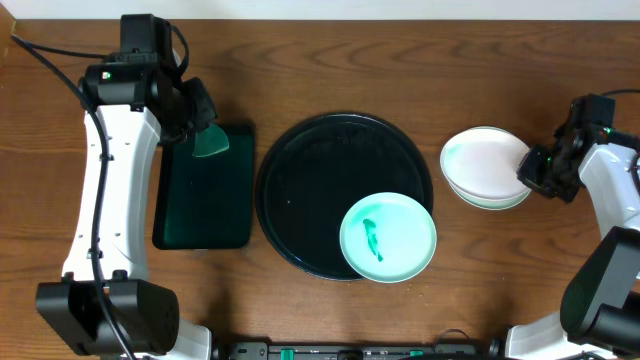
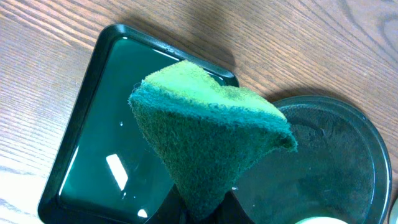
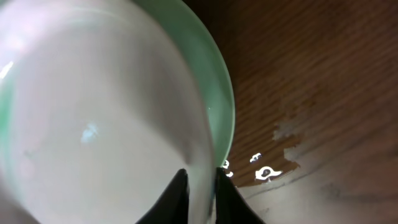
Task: Clean dirty plates on tray and stack at the side
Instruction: 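Lower the white plate onto the mint-green plate and open the right gripper, then grasp the remaining mint-green plate rim with the right gripper and drag it left, then move the sponge in the left gripper onto the mint-green plate, then scrub the mint-green plate with the sponge while the right gripper holds it, then lift the sponge away with the left gripper toward the sponge tray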
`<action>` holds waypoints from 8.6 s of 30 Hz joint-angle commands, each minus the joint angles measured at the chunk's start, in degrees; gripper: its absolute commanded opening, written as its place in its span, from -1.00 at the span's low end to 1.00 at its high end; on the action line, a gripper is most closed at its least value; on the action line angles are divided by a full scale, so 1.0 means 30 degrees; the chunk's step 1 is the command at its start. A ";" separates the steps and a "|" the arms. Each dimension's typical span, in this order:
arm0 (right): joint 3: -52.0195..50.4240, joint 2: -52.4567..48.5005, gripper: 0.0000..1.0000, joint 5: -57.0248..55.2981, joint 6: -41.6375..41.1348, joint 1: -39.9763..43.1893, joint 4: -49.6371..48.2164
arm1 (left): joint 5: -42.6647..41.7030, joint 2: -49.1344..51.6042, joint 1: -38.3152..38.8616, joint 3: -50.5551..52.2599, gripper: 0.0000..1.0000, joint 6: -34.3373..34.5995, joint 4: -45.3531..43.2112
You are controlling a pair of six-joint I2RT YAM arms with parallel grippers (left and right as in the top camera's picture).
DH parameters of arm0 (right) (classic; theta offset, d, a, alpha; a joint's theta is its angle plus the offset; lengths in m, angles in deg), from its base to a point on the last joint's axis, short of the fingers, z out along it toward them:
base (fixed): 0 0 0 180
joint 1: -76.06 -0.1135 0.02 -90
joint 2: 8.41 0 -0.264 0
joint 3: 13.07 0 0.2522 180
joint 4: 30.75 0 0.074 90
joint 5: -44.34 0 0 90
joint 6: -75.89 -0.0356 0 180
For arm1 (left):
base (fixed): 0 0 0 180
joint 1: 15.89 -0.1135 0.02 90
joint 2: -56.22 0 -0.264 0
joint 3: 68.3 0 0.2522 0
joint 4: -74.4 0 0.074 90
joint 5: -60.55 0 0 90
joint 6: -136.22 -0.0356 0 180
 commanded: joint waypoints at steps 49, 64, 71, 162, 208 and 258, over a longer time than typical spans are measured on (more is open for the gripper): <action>-0.3351 0.0007 -0.97 0.7111 0.3628 -0.8743 0.2739 | 0.0328 0.0102 -0.0044 0.0131 -0.86 -0.0401 -0.0168; -0.1078 -0.0066 -0.98 -0.0430 -0.4328 -1.2626 -0.3111 | 0.0306 0.0109 -0.0044 0.0969 -0.85 -0.0226 -0.0393; -0.1078 -0.1275 -0.94 -0.0240 -0.6127 -1.3952 -0.4029 | 0.0299 0.0109 0.0087 0.0969 -0.86 0.0066 -0.0415; 0.1421 -0.5253 -0.97 0.4532 -0.2251 -1.2247 -0.3249 | 0.4532 0.8517 1.0149 0.2637 -0.85 0.4291 -0.3468; 0.1421 -0.5253 -0.97 0.4532 -0.2178 -1.2247 -0.3242 | -0.7490 0.8531 0.9959 0.3497 -0.85 0.0641 -0.4765; 0.2499 -0.3053 -0.98 0.0882 -0.0153 -1.3653 -0.2011 | 0.3978 -0.0721 0.4779 0.1989 -0.86 0.2521 -0.0656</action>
